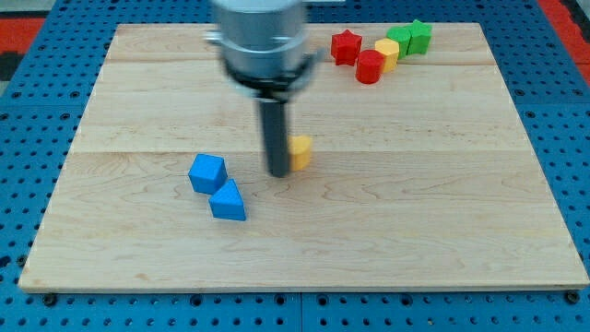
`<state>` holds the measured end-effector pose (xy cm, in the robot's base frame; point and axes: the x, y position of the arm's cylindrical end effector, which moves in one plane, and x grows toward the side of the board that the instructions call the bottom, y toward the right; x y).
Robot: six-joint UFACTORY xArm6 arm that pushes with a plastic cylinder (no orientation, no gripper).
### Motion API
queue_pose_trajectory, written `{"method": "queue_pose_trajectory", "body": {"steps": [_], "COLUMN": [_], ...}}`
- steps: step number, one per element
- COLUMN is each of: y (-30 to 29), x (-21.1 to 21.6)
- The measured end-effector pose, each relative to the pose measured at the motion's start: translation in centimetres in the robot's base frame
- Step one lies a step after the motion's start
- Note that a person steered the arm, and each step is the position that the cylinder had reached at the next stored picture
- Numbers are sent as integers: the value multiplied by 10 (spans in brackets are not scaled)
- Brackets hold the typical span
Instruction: Push the yellow heart into the blue cube
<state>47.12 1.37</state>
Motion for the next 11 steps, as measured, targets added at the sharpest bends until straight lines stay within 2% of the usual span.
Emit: {"method": "queue_pose_trajectory", "body": {"steps": [1,2,3,4,5,6,7,8,9,10,11], "y": [10,55,98,15,-5,102,34,29,-42,-62,-82], "x": [-43,-54,-109,-63,-51,-34,-29,-17,-18,-39,-104]}}
